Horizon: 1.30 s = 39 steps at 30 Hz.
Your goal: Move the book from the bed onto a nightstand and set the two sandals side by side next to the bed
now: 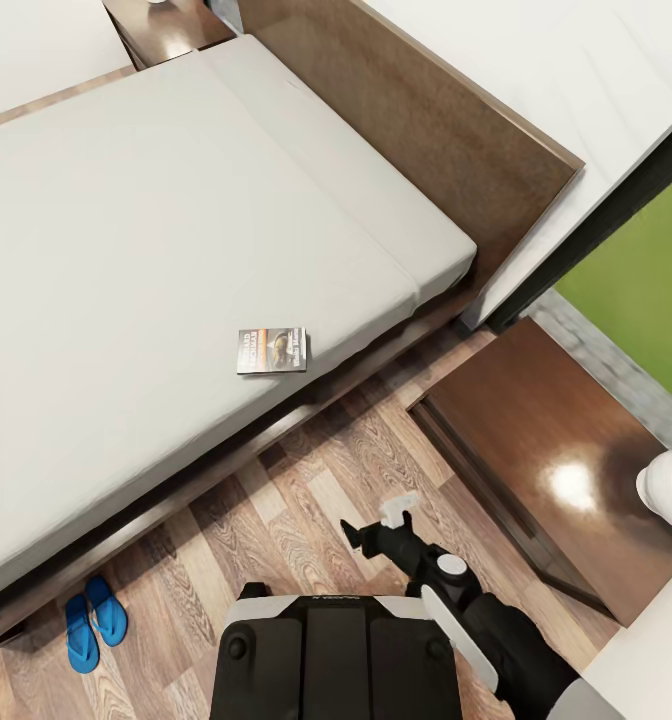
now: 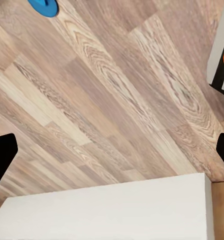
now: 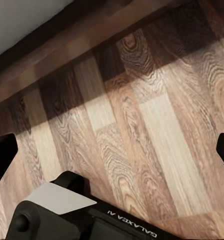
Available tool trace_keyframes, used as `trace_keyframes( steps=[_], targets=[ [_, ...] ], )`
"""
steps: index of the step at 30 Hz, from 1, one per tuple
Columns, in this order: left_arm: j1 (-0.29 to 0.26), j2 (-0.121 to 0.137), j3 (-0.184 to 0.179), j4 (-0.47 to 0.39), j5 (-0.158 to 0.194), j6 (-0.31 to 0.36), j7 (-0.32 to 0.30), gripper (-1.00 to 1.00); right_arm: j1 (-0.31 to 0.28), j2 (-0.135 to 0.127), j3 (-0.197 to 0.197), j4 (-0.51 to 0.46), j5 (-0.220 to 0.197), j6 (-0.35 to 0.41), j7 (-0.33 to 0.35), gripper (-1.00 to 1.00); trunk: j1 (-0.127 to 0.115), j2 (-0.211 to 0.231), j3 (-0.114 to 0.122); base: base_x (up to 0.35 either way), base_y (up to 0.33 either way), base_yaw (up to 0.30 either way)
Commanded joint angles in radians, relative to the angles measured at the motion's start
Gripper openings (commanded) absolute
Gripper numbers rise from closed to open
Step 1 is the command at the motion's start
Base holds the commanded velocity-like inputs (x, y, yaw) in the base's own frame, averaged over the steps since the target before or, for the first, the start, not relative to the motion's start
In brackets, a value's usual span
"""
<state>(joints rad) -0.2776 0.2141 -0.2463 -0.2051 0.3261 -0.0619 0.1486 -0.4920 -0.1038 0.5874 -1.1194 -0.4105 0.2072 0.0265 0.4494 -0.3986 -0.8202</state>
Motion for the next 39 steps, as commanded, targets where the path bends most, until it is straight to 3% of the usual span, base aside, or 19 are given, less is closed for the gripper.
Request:
trace_keyframes(
  steps=[1, 4, 8, 10, 11, 13, 14, 15, 16, 18, 21, 28, 39],
  targets=[
    [0.000, 0.001, 0.003, -0.002, 0.009, -0.003, 0.003, 1.00, 0.000, -0.001, -0.002, -0.014, -0.008, 0.004, 0.000, 1.00, 0.001, -0.001, -0.001, 0.000, 0.000, 0.000],
    [0.000, 0.001, 0.033, -0.013, 0.009, -0.004, -0.001, 1.00, -0.001, -0.001, -0.028, -0.071, -0.014, 0.007, 0.002, 1.00, 0.001, -0.001, -0.001, 0.000, 0.000, 0.000],
    [0.000, -0.001, 0.046, -0.020, 0.008, -0.004, -0.001, 1.00, -0.003, 0.001, -0.047, -0.106, -0.043, 0.011, 0.008, 1.00, 0.001, -0.001, -0.001, 0.000, 0.000, 0.000],
    [0.000, -0.002, 0.050, -0.022, 0.008, -0.003, -0.001, 1.00, -0.010, 0.004, -0.053, -0.114, -0.094, 0.018, 0.019, 1.00, 0.001, -0.001, -0.001, 0.000, 0.000, 0.000],
    [0.000, -0.003, 0.052, -0.023, 0.008, -0.003, -0.001, 1.00, -0.028, 0.003, -0.057, -0.118, -0.167, 0.039, 0.040, 1.00, 0.001, -0.001, -0.001, 0.000, 0.000, 0.000],
    [0.000, -0.003, 0.054, -0.024, 0.008, -0.003, -0.002, 1.00, -0.056, 0.000, -0.061, -0.117, -0.247, 0.079, 0.076, 1.00, 0.001, -0.001, -0.001, 0.000, 0.000, 0.000],
    [0.000, -0.003, 0.054, -0.024, 0.008, -0.003, -0.002, 1.00, -0.056, 0.000, -0.061, -0.117, -0.247, 0.079, 0.076, 1.00, 0.001, -0.001, -0.001, 0.000, 0.000, 0.000],
    [0.000, -0.004, 0.054, -0.024, 0.007, -0.003, -0.002, 1.00, -0.088, -0.004, -0.065, -0.111, -0.320, 0.133, 0.129, 1.00, 0.001, -0.001, -0.001, 0.000, 0.000, 0.000],
    [0.000, -0.004, 0.054, -0.024, 0.007, -0.003, -0.002, 1.00, -0.088, -0.004, -0.065, -0.111, -0.320, 0.133, 0.129, 1.00, 0.001, -0.001, -0.001, 0.000, 0.000, 0.000],
    [0.000, -0.004, 0.054, -0.024, 0.007, -0.003, -0.003, 1.00, -0.118, -0.008, -0.077, -0.099, -0.378, 0.189, 0.191, 1.00, 0.001, -0.001, -0.001, 0.000, 0.000, 0.000],
    [0.000, -0.005, 0.053, -0.025, 0.006, -0.003, -0.004, 1.00, -0.158, -0.010, -0.110, -0.076, -0.429, 0.268, 0.289, 1.00, 0.001, -0.001, -0.001, 0.000, 0.000, 0.000],
    [0.000, -0.006, 0.052, -0.025, 0.005, -0.004, -0.001, 1.00, -0.240, -0.005, -0.177, 0.013, -0.475, 0.389, 0.482, 1.00, 0.001, -0.001, -0.001, 0.000, 0.000, 0.000],
    [0.000, 0.004, 0.055, -0.039, 0.004, -0.007, 0.031, 1.00, -0.311, -0.011, -0.200, 0.168, -0.487, 0.458, 0.718, 1.00, 0.001, -0.001, -0.001, 0.000, 0.000, 0.000]
  ],
)
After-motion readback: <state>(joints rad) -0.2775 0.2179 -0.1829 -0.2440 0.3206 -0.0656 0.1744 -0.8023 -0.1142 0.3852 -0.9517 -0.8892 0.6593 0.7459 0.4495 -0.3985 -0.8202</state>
